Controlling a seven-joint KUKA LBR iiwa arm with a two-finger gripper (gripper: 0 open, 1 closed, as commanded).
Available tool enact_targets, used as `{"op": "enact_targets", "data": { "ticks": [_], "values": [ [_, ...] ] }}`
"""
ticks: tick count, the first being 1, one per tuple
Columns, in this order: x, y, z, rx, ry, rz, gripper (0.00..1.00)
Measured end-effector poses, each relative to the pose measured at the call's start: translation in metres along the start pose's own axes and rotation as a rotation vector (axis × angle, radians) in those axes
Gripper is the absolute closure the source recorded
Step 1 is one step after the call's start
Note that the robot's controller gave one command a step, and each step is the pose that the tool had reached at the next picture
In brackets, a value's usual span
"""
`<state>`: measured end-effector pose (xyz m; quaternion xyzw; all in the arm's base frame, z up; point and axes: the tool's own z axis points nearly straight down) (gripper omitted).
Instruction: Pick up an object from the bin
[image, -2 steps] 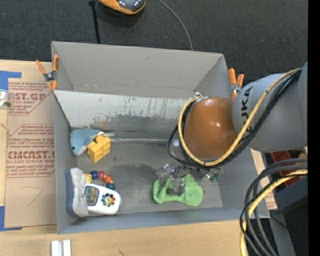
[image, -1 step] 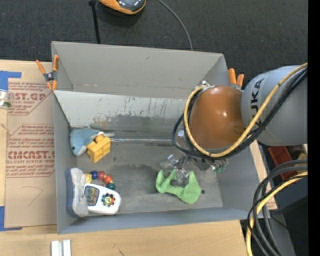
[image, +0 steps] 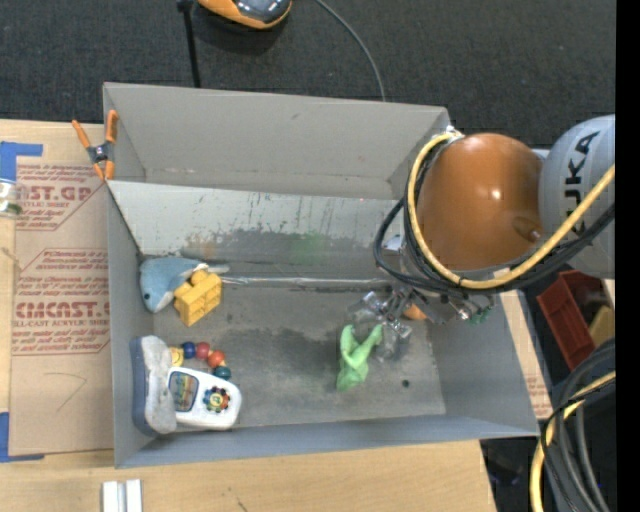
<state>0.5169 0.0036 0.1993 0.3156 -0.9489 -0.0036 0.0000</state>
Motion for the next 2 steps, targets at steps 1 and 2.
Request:
{"op": "enact_targets", "data": {
  "ticks": [1, 2],
  "values": [
    [0.000, 0.000, 0.000, 0.000, 0.000, 0.000, 1.00],
    [0.002, 0.001, -0.040, -0.005, 0.005, -0.003, 1.00]
  ]
}}
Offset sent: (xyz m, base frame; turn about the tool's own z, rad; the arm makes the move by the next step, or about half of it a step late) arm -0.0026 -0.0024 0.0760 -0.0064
